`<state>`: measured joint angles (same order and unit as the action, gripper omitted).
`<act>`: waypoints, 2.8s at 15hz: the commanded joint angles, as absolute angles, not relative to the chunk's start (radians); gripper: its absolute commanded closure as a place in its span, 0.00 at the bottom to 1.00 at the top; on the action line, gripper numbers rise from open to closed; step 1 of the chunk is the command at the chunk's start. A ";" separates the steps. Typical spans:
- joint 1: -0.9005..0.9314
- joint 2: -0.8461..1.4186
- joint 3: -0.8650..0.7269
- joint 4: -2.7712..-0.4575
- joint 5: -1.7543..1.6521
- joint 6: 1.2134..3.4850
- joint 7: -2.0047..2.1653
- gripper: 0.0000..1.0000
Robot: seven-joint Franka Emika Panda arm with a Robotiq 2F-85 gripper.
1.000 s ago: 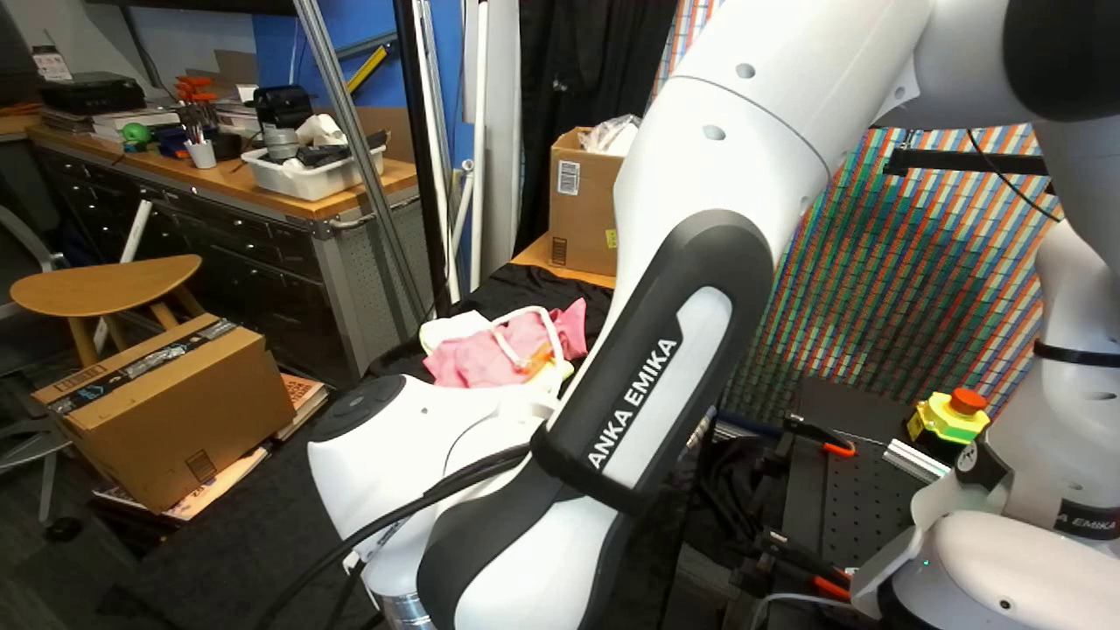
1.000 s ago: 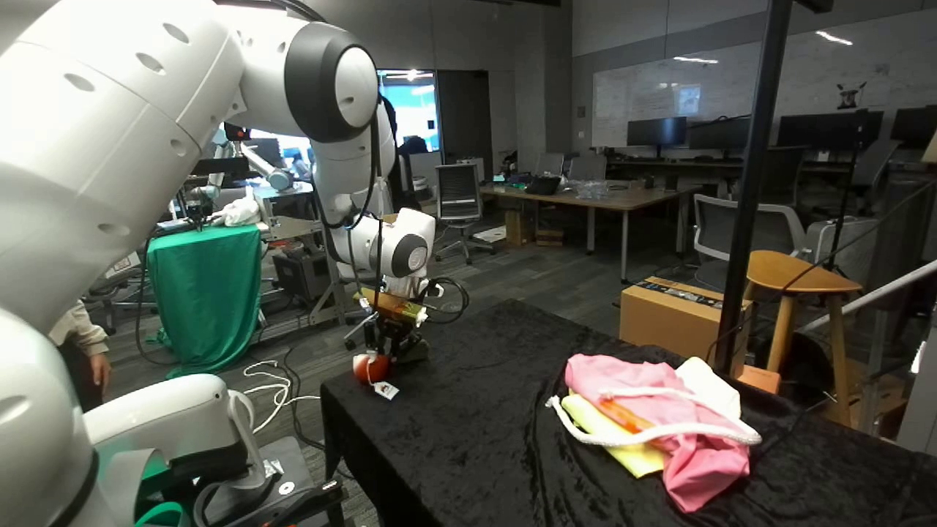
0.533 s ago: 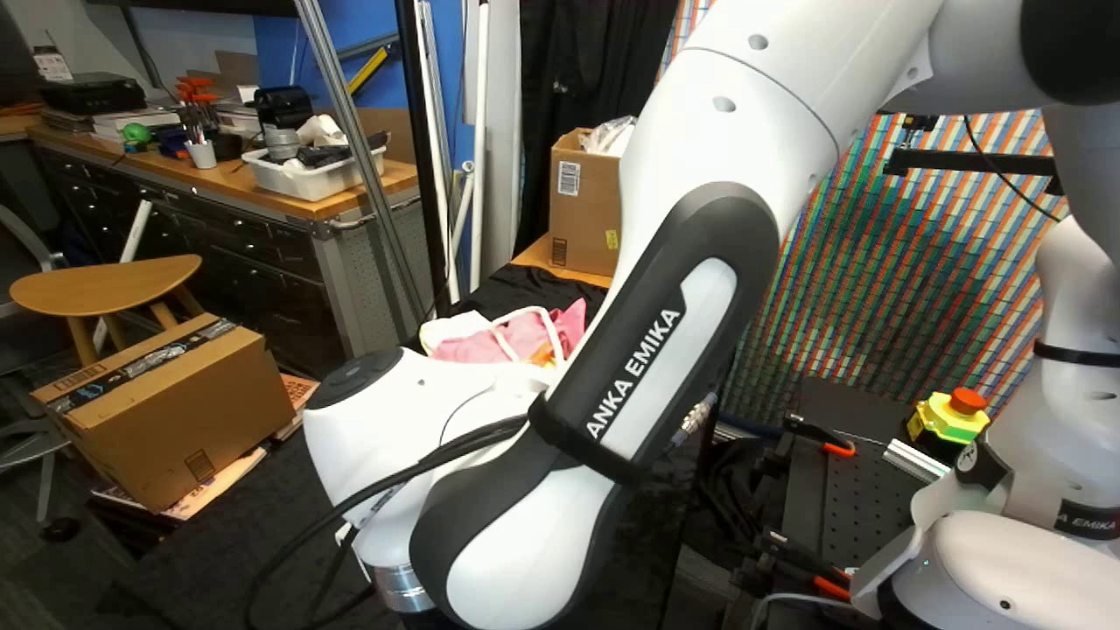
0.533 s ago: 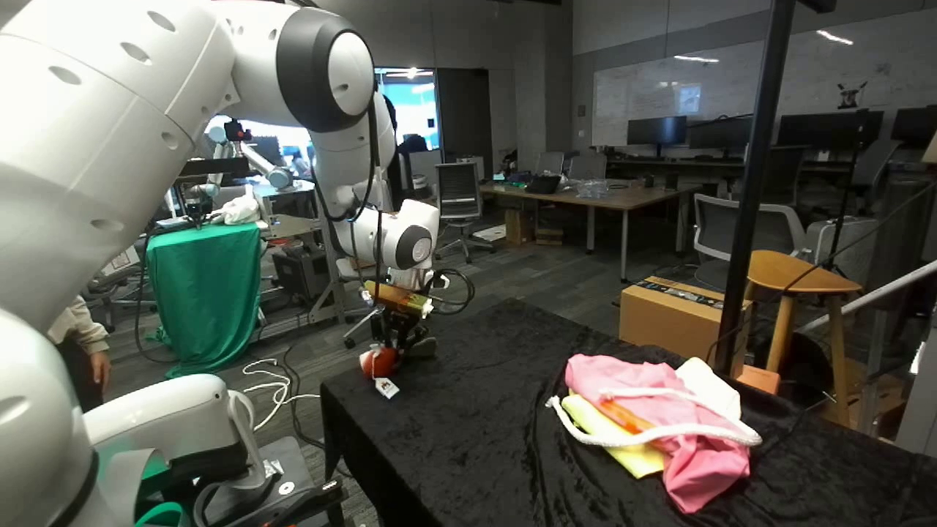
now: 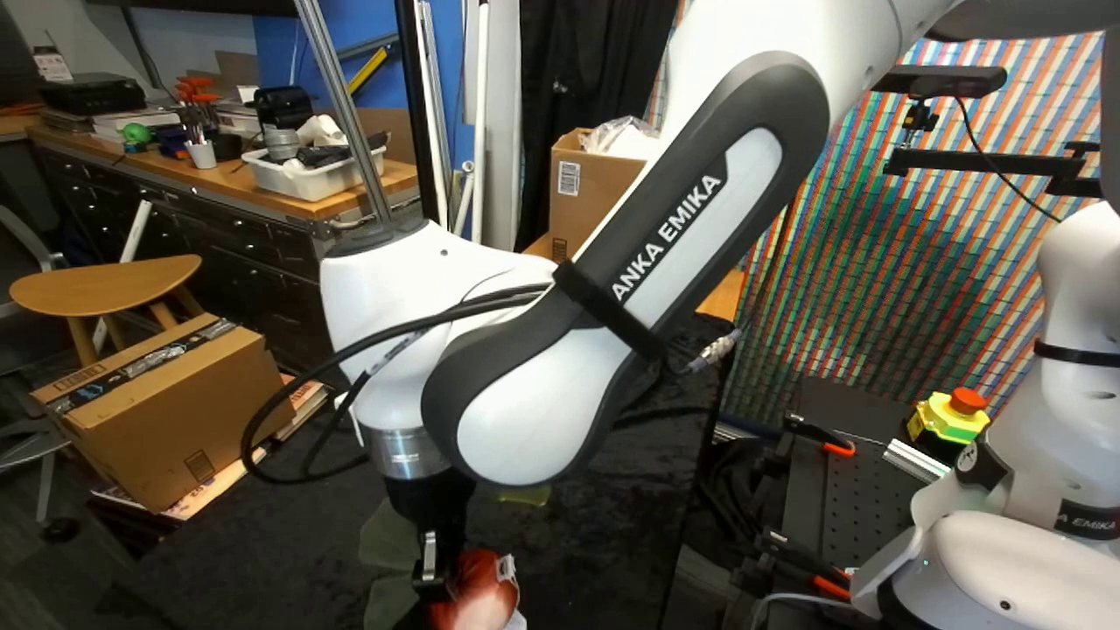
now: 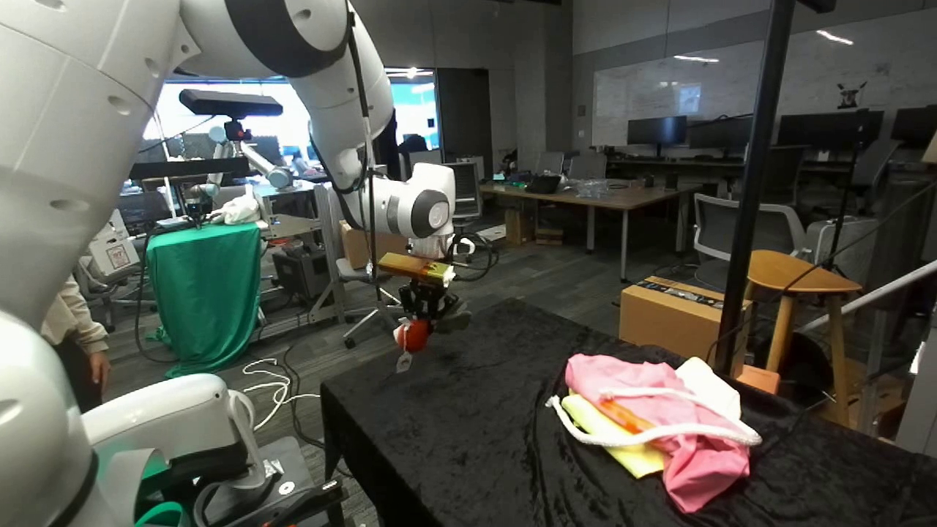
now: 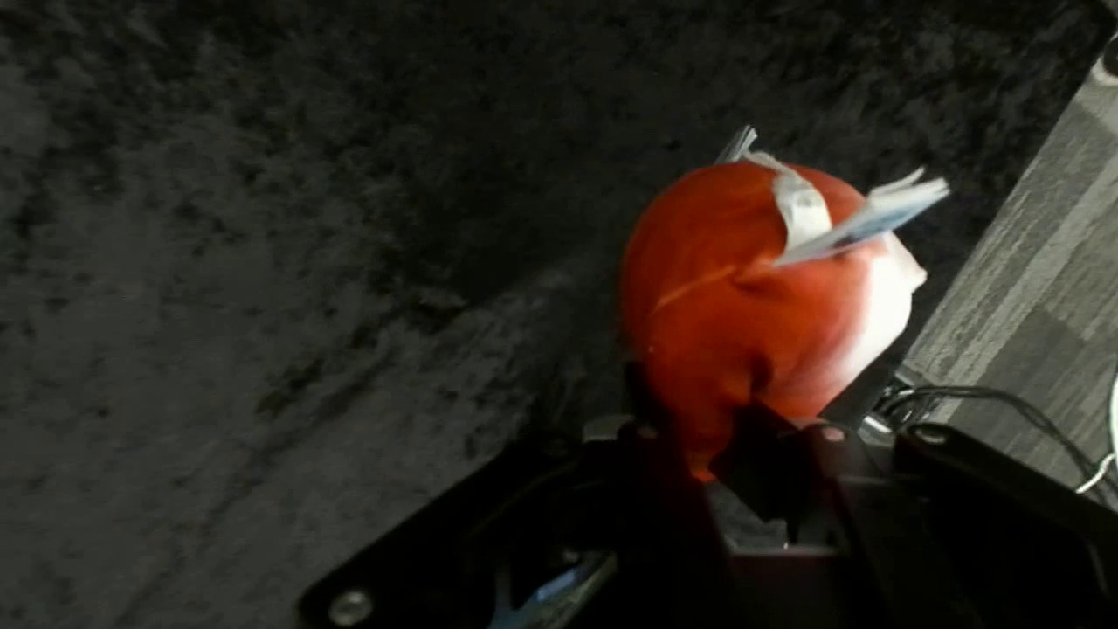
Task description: Put all the objects together on the right side of the table
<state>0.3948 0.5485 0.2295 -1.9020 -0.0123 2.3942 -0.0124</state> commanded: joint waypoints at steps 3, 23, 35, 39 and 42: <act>0.379 0.428 0.110 -2.008 -0.133 2.562 0.157 0.91; 0.395 0.623 -0.419 -1.885 -0.428 2.779 0.760 0.91; 0.338 0.685 -0.379 -1.866 -0.413 2.663 0.723 0.54; 0.352 0.650 -0.396 -1.907 -0.440 2.687 0.732 0.23; 0.366 0.608 -0.403 -1.948 -0.468 2.706 0.731 0.01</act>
